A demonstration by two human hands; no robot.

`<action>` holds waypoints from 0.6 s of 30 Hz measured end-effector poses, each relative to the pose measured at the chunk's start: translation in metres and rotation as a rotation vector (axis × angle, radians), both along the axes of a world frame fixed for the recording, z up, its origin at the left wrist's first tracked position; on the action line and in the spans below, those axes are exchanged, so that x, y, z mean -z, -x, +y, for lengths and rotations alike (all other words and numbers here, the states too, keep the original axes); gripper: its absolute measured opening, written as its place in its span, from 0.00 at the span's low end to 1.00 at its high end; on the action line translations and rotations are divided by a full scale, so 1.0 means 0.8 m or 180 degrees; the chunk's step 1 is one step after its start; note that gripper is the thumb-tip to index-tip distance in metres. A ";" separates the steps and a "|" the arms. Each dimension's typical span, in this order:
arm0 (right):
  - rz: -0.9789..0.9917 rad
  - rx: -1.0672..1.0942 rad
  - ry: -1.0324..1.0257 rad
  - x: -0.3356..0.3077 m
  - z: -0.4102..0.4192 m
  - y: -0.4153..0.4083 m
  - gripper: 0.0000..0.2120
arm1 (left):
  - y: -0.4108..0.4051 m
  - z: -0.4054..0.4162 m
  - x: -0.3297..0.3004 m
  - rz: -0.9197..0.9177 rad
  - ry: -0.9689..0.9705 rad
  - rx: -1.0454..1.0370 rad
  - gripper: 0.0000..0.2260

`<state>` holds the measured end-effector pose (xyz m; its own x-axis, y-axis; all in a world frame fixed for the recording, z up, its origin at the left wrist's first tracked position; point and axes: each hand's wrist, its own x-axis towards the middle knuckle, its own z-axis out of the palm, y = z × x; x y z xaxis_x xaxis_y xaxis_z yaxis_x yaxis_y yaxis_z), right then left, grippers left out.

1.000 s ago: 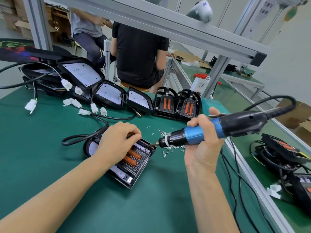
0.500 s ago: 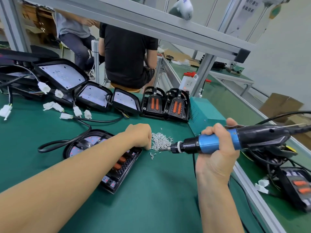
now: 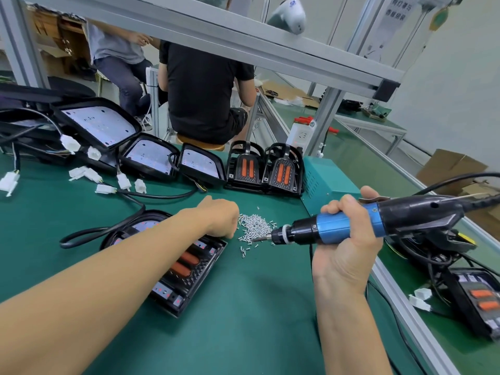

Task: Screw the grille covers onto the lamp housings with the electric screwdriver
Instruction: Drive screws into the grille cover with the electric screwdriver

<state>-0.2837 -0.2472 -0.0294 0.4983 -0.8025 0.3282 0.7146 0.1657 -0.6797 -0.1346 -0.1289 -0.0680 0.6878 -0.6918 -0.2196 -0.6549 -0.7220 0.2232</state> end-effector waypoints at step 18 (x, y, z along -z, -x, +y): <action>-0.0185 -0.0440 -0.0198 -0.012 0.026 -0.012 0.12 | 0.050 0.082 -0.013 0.0231 0.1872 -0.0446 0.05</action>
<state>-0.2742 -0.2262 -0.0202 0.5871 -0.7472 0.3115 0.7197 0.3057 -0.6233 -0.1745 -0.0632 -0.0579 0.7788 -0.6153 0.1221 -0.5306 -0.5423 0.6514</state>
